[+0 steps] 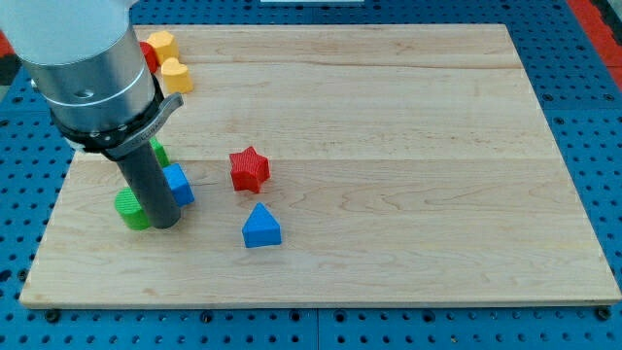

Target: Push the red star into the yellow heart

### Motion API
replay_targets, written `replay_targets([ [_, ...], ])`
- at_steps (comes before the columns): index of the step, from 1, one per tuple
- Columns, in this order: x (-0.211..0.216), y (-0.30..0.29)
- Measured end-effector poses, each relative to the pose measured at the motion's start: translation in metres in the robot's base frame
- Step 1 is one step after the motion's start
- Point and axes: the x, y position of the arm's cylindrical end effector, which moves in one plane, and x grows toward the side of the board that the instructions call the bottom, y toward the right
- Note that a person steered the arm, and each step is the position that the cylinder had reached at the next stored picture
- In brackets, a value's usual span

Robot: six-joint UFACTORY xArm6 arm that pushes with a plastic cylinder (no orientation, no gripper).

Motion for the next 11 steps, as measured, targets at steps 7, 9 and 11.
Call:
replay_targets([
  [7,-0.137,0.045],
  [9,-0.098,0.152],
  [11,-0.187,0.004],
])
